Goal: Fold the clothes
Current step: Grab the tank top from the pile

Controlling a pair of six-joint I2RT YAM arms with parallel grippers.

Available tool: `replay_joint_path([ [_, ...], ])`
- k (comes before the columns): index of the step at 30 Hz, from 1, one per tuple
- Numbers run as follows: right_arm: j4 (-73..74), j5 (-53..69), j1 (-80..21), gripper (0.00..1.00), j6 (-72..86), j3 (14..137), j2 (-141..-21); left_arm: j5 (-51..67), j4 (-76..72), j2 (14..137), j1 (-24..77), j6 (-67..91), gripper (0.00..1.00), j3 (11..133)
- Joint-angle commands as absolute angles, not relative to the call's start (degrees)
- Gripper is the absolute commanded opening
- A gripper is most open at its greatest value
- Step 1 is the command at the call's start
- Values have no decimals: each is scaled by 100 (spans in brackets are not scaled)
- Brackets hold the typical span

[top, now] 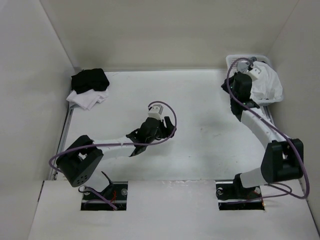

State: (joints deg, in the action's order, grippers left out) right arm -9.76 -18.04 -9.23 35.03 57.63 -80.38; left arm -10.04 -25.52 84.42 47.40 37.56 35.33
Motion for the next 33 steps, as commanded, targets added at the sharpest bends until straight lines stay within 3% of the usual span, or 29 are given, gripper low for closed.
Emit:
replay_joint_path([
  [1,-687,-1890,-288,2,3287,6694,-8751,-967,-2997,8350,4750,3586,59,3437],
  [4,-432,-1986,223,4,3059,7494,-9464,-949,-3172,8236,4671,3568,56,3305],
  [12,236,-1952,1357,47,3076,9419,-11352,-897,-3604,8411,4583,3480,53,3146],
  [17,658,-1619,1674,59,3102,10561,-12416,-809,-3682,8534,4557,3516,53,3182],
  [31,1134,-1371,1745,48,3454,11926,-13675,-527,-4008,8727,4372,3753,53,3111],
  [32,1169,-1362,1753,45,3454,12005,-13745,-527,-4017,8736,4355,3762,53,3103],
  [33,1178,-1362,1762,31,3454,12049,-13790,-519,-4025,8745,4346,3779,53,3103],
])
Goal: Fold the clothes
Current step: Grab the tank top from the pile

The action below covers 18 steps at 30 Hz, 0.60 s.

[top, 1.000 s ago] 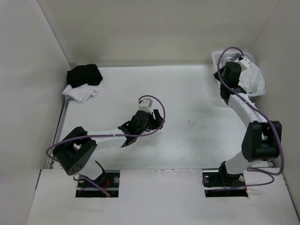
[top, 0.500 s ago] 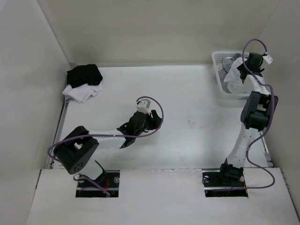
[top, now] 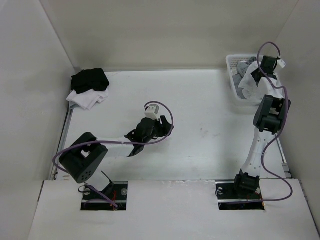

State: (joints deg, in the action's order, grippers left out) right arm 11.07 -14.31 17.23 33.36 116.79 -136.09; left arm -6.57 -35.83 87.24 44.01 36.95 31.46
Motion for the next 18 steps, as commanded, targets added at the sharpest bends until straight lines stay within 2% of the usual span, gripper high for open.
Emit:
replay_joint_path([
  [1,1169,-1362,1762,28,3463,12041,-13790,-510,-4034,8754,4337,3779,53,3103],
  [2,1143,-1362,1762,23,3480,12024,-13790,-501,-4034,8771,4329,3788,53,3103],
  [3,1038,-1345,1762,11,3498,11919,-13712,-492,-4043,8798,4328,3797,53,3111],
  [4,889,-1362,1745,6,3542,11727,-13554,-483,-4052,8815,4320,3806,53,3120],
  [9,-455,-1336,1719,9,3709,10049,-12053,-370,-4061,8903,4320,3885,53,3173],
  [18,-1204,-1336,1253,5,3656,8114,-9538,-220,-4104,8807,4364,3973,53,3173],
])
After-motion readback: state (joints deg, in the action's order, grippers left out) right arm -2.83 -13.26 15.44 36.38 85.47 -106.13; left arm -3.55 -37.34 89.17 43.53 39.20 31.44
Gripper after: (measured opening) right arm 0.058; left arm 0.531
